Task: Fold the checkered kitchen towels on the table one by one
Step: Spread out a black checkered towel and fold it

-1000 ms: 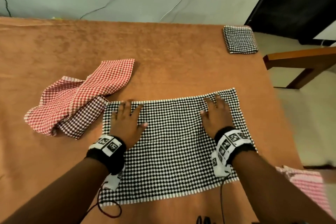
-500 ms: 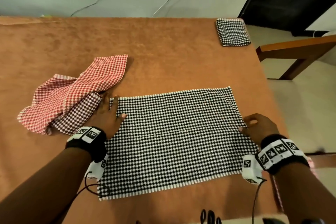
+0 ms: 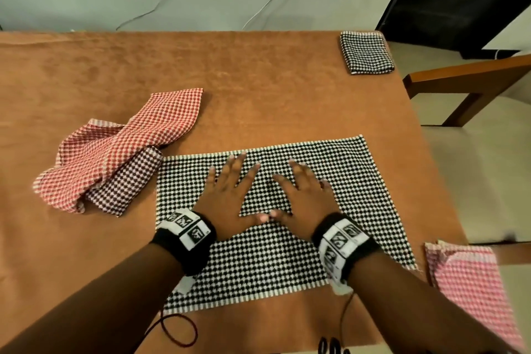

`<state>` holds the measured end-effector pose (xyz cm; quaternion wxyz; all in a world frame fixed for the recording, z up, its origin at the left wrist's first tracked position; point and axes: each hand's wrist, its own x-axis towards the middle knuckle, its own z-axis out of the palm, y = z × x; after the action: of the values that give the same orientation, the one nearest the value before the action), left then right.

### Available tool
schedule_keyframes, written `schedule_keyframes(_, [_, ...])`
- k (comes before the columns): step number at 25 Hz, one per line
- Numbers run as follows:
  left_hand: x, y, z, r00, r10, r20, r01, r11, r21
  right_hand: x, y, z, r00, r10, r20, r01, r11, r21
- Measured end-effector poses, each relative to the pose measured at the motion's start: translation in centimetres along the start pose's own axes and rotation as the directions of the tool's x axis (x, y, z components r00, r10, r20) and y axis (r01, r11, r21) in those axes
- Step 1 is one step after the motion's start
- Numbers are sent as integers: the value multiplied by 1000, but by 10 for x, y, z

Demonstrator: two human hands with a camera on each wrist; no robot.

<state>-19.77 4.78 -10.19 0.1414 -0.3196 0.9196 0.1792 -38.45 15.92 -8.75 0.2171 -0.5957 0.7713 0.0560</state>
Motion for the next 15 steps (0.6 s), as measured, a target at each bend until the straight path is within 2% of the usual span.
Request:
schedule_keyframes(2, [11, 1, 7, 998, -23, 61, 19, 998, 59, 28, -28, 3, 992, -101, 68, 108, 989, -103])
schedule_keyframes(5, [12, -24, 13, 992, -86, 89, 74, 989, 127, 50, -9, 14, 984, -119, 131, 137, 981, -140])
schedule_keyframes(10, [-12, -73, 8, 964, -244, 100, 240, 969, 57, 53, 70, 4, 991, 72, 113, -63, 994, -86])
schedule_keyframes(15, [-34, -104, 1, 930, -329, 162, 328, 944, 35, 47, 128, -8, 958, 250, 141, -245, 968, -49])
